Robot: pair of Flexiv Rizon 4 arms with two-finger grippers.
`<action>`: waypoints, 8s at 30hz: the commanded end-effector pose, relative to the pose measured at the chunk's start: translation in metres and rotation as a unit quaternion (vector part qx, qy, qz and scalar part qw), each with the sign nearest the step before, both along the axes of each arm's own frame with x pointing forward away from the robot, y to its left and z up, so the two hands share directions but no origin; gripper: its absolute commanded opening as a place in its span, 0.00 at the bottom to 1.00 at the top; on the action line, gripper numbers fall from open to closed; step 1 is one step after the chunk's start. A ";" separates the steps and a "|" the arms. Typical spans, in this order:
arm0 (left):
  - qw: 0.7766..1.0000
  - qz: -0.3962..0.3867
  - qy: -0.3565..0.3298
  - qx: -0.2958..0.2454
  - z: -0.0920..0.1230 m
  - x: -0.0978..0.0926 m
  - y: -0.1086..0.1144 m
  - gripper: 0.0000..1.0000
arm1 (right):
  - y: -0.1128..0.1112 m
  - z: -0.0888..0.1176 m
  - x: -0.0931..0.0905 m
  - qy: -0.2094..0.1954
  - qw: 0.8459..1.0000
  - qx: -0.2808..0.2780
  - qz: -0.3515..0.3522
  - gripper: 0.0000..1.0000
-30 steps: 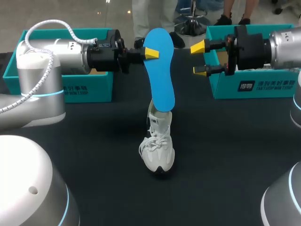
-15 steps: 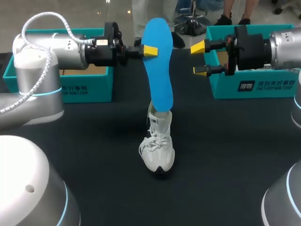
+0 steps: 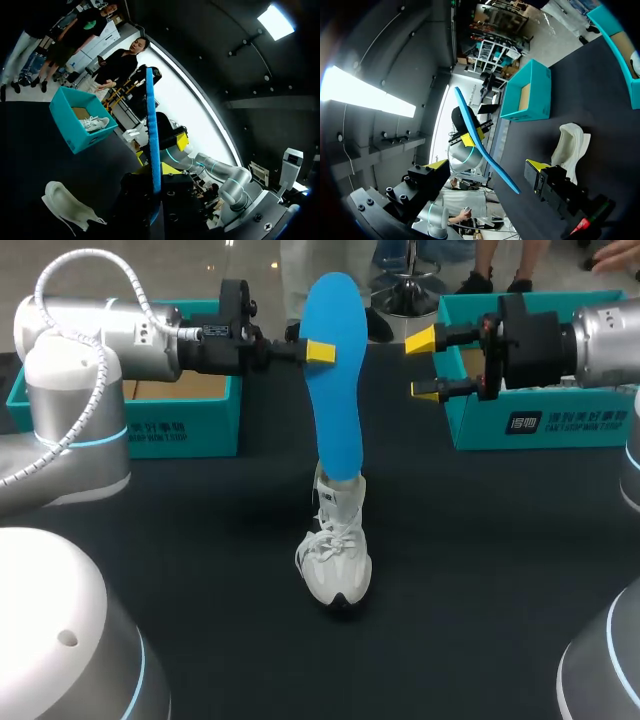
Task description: Take the shoe out of the shoebox, open the shoe tongue, remove and reinsert the insole, then place the shoe into the shoebox
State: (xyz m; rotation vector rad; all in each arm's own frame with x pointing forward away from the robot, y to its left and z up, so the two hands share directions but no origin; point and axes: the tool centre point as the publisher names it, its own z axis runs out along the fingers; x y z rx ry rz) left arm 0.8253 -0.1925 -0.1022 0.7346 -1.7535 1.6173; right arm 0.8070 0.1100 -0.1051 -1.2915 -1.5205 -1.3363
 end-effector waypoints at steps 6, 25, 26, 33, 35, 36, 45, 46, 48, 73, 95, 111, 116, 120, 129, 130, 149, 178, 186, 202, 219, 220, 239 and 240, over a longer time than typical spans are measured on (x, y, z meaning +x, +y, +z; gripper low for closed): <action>0.991 -0.031 -0.070 -0.112 0.008 -0.003 0.010 0.00 | 0.002 0.000 0.001 0.000 1.000 -0.001 0.000 1.00; 0.919 0.005 -0.382 -0.092 0.007 -0.015 0.013 0.00 | 0.002 0.000 0.001 0.000 1.000 -0.001 0.000 1.00; 0.905 0.009 -0.418 -0.082 0.005 -0.015 0.013 0.00 | 0.002 0.000 0.001 0.000 1.000 -0.001 0.000 1.00; 0.844 0.015 -0.531 -0.070 0.003 -0.013 0.014 0.00 | 0.002 0.000 0.001 0.000 1.000 -0.001 0.000 1.00; 0.837 0.016 -0.541 -0.077 0.003 -0.013 0.014 0.00 | 0.002 0.000 0.001 0.000 1.000 -0.001 0.000 1.00; 0.835 0.007 -0.545 -0.079 0.003 -0.012 0.013 0.00 | 0.002 0.000 0.001 0.000 1.000 -0.001 0.000 1.00; 0.787 -0.008 -0.614 -0.066 0.001 -0.010 0.013 0.00 | 0.002 0.000 0.001 0.000 1.000 -0.001 0.000 1.00; 0.787 -0.008 -0.614 -0.066 0.001 -0.010 0.013 0.00 | 0.002 0.000 0.001 0.000 1.000 -0.001 0.000 1.00; 0.787 -0.008 -0.614 -0.066 0.001 -0.010 0.013 0.00 | 0.002 0.000 0.001 0.000 1.000 -0.001 0.000 1.00; 0.521 -0.029 -0.851 -0.061 -0.008 0.013 0.014 0.00 | 0.002 0.000 0.001 0.000 1.000 -0.001 0.000 1.00; 0.269 -0.021 -0.963 -0.009 -0.018 0.021 0.008 0.00 | 0.002 0.000 0.001 0.000 1.000 -0.001 0.000 1.00; 0.269 -0.014 -0.963 -0.022 -0.016 0.023 0.000 0.00 | 0.002 0.000 0.001 0.000 1.000 -0.001 0.000 1.00; 0.268 -0.008 -0.963 -0.026 -0.015 0.023 -0.006 0.00 | 0.009 0.002 0.007 0.018 1.000 -0.016 0.006 1.00; 0.270 -0.005 -0.962 -0.027 -0.016 0.024 -0.013 0.00 | 0.016 0.001 0.010 0.023 0.999 -0.025 0.005 1.00; 0.267 0.004 -0.963 -0.031 -0.016 0.028 -0.032 0.00 | 0.029 0.001 0.012 0.027 0.999 -0.017 0.011 1.00; 0.266 0.006 -0.964 -0.030 -0.016 0.028 -0.034 0.00 | 0.031 0.000 0.012 0.029 0.999 -0.017 0.012 1.00; 0.264 0.021 -0.964 -0.037 -0.009 0.030 -0.048 0.00 | 0.045 -0.009 0.015 0.047 0.998 -0.008 0.031 0.55; 0.268 0.029 -0.962 -0.039 -0.008 0.025 -0.050 0.00 | 0.041 -0.013 0.010 0.051 0.998 -0.003 0.026 0.00; 0.266 0.022 -0.963 -0.039 -0.008 0.026 -0.048 0.90 | 0.041 -0.014 0.009 0.050 0.998 0.002 0.027 0.00; 0.254 -0.013 -0.965 -0.061 -0.011 0.045 -0.011 1.00 | 0.026 -0.011 0.008 0.048 0.999 -0.004 0.020 0.00; 0.228 -0.123 -0.953 -0.157 -0.023 0.063 0.052 1.00 | 0.012 -0.007 0.012 0.043 0.999 -0.012 0.016 0.00; 0.231 -0.132 -0.950 -0.160 -0.026 0.063 0.055 1.00 | 0.012 -0.007 0.012 0.042 0.999 -0.012 0.016 0.00; 0.206 -0.233 -0.936 -0.168 -0.058 0.060 0.103 1.00 | 0.006 -0.008 0.013 0.041 0.999 -0.012 0.017 0.00; 0.204 -0.241 -0.934 -0.166 -0.060 0.060 0.106 1.00 | 0.006 -0.008 0.013 0.040 0.999 -0.012 0.016 0.00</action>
